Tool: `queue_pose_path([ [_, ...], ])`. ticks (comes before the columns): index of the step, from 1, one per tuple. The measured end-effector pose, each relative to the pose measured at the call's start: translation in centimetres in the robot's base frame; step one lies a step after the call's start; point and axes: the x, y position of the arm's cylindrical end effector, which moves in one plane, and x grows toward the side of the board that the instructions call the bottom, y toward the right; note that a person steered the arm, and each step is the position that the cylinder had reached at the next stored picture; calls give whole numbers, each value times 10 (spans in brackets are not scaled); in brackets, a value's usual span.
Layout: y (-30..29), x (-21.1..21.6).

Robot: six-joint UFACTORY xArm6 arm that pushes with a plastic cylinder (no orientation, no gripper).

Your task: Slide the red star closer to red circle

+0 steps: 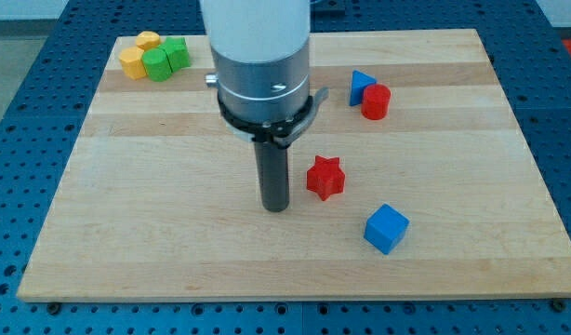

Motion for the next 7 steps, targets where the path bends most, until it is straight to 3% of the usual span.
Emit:
queue_pose_path([
  [5,106,-44],
  [7,113,-55],
])
